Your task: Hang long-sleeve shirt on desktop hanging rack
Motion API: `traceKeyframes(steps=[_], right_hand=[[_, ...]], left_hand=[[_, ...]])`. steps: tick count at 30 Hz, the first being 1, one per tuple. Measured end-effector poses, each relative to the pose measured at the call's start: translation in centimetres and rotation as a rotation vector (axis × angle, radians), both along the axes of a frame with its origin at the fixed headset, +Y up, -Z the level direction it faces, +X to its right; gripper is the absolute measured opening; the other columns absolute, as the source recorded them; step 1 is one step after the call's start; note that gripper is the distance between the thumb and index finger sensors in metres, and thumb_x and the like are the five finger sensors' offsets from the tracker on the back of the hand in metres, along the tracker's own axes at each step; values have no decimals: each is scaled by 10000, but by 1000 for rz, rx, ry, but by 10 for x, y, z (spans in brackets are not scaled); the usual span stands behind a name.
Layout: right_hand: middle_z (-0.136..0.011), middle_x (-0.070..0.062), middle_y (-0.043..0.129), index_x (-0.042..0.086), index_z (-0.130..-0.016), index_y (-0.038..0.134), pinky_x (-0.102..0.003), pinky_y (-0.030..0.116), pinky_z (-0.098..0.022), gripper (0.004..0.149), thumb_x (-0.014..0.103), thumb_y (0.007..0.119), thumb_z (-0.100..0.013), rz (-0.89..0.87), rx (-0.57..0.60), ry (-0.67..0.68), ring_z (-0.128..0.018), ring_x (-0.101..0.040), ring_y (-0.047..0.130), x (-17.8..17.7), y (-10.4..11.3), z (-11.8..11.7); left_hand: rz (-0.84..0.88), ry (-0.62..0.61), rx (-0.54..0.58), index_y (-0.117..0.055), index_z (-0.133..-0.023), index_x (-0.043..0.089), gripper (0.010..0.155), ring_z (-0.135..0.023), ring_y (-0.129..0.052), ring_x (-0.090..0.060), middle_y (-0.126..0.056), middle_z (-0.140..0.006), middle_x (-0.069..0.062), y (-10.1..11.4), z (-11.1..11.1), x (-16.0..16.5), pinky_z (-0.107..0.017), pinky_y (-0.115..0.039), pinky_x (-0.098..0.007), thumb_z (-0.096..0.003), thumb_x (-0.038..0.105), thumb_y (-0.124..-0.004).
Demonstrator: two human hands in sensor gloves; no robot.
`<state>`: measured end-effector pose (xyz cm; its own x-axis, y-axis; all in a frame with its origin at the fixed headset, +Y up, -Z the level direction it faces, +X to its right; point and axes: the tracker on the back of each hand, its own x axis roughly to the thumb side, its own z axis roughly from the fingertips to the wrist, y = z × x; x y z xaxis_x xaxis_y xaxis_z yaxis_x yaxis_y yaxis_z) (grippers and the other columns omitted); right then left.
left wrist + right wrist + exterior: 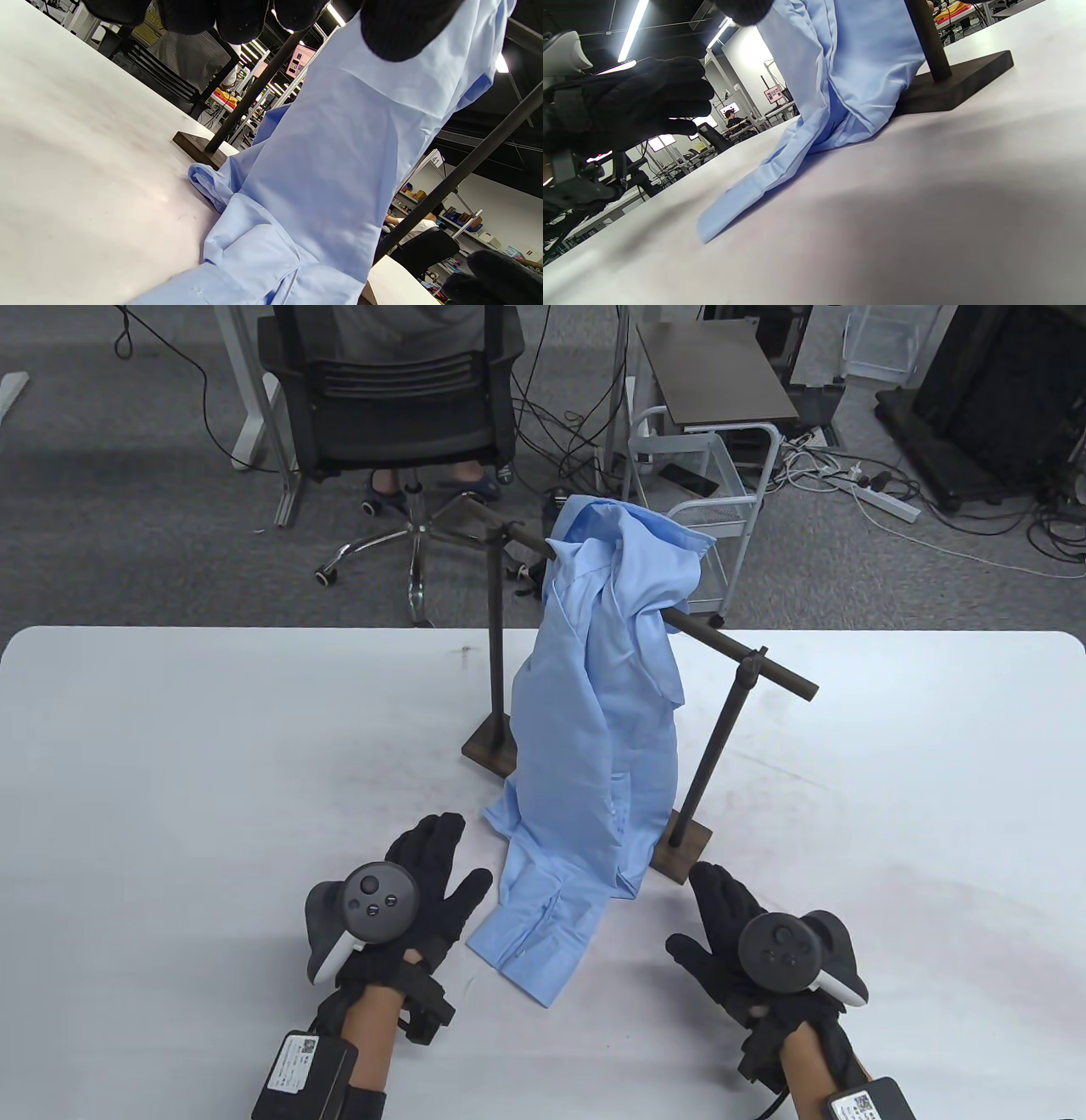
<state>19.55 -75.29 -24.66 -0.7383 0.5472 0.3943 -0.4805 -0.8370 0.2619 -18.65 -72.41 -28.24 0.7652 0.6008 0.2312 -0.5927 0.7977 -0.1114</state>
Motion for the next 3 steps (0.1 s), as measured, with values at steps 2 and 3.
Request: traceKeyframes(steps=[2,3], right_hand=[[-1068,-555,234,-158,-1067,99,-896,420,-545,852,367,625,-652,-6,-5,0,-871,-855,377,0,0,0],[-1069,-554,235,-159,-1067,99,-896,420,-544,851,367,624,-652,-6,-5,0,-871,-854,376,0,0,0]], left_hand=[[-8,0,-3,-339,-1171,175,763,-1096,-419,-553,-369,-1243,-212,-1,0,0,-736,-463,-736,-599,552,-676],[-10,-1,-3,-338,-1171,174,763,-1098,-416,-552,-370,-1243,-210,-1,0,0,-736,-464,-736,-600,552,-675]])
